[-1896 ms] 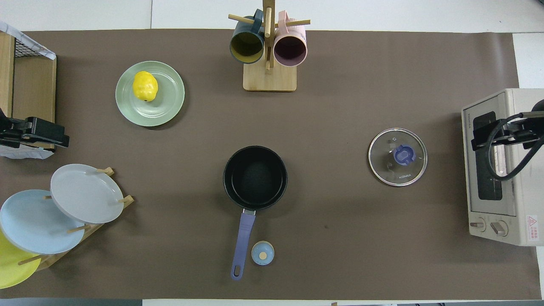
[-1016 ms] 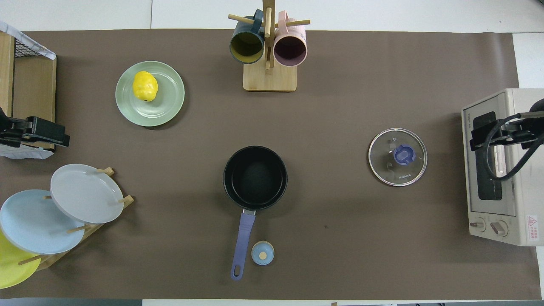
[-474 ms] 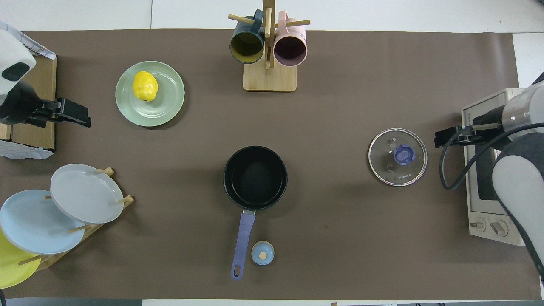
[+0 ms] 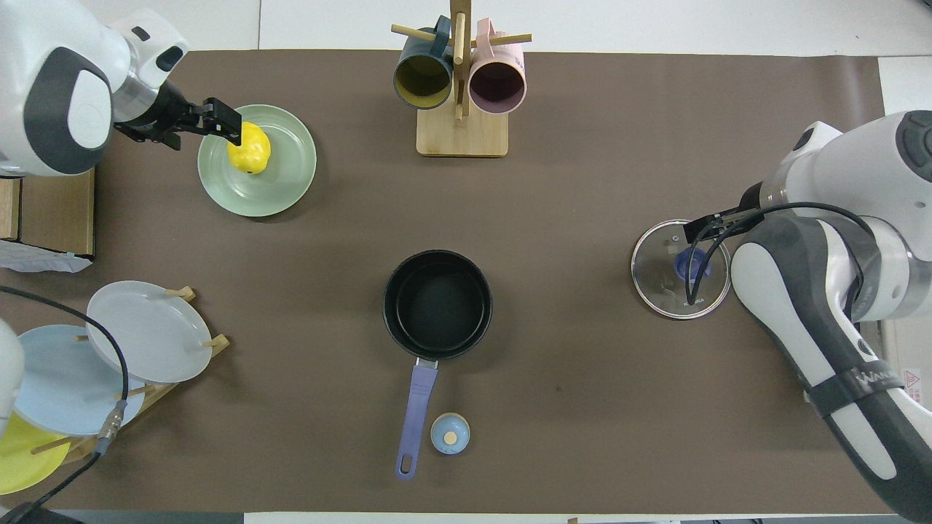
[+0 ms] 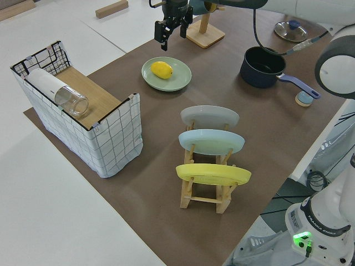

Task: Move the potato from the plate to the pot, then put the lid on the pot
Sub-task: 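Grasp the yellow potato with the left gripper while the right gripper grasps the lid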

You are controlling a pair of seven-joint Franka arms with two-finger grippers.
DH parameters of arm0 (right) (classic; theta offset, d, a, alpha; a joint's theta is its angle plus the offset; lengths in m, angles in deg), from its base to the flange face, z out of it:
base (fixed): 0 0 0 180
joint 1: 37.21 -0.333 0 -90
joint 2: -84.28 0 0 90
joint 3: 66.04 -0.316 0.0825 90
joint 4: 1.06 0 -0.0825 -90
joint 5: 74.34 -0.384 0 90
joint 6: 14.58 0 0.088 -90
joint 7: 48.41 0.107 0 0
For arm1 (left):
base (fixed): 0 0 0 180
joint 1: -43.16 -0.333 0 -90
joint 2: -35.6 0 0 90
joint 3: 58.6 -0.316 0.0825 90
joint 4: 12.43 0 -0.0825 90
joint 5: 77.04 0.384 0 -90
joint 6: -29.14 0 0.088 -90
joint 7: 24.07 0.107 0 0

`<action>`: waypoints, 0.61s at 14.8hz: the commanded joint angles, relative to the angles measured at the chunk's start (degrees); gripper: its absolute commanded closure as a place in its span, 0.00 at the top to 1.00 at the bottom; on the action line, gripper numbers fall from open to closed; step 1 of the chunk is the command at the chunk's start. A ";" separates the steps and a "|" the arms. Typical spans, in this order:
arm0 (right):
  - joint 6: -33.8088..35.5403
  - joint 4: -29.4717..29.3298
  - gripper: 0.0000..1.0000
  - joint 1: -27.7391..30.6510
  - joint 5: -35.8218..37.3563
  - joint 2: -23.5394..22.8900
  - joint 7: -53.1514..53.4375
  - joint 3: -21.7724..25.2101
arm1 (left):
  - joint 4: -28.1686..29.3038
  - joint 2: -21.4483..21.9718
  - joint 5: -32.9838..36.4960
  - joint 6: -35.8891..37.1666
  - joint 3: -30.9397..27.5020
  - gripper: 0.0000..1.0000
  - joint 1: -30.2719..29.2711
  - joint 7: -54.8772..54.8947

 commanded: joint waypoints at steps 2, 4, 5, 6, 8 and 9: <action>-4.61 4.33 1.00 0.45 -1.35 0.54 -1.11 -0.15 | -3.00 -5.27 -0.16 -5.50 -1.04 1.00 1.17 -3.13; -4.79 5.72 1.00 0.36 -1.44 0.70 -0.76 -0.15 | -0.99 -5.19 0.62 -7.26 -1.31 1.00 1.34 -3.22; -5.66 7.38 1.00 0.27 -1.44 1.14 -0.50 -0.15 | -0.20 -5.10 1.76 -8.41 -1.31 1.00 1.34 -3.31; -8.19 9.40 1.00 0.10 -1.53 1.67 0.20 -0.15 | 0.68 -5.01 1.77 -9.29 -1.31 1.00 1.34 -3.40; -9.80 11.44 1.00 -0.08 -1.62 2.29 2.57 -0.24 | 2.61 -4.84 2.03 -12.09 -1.39 1.00 1.52 -5.93; -9.80 11.53 1.00 -0.43 -1.71 2.38 2.67 -0.24 | 3.75 -4.49 2.04 -13.24 -1.39 1.00 1.69 -6.47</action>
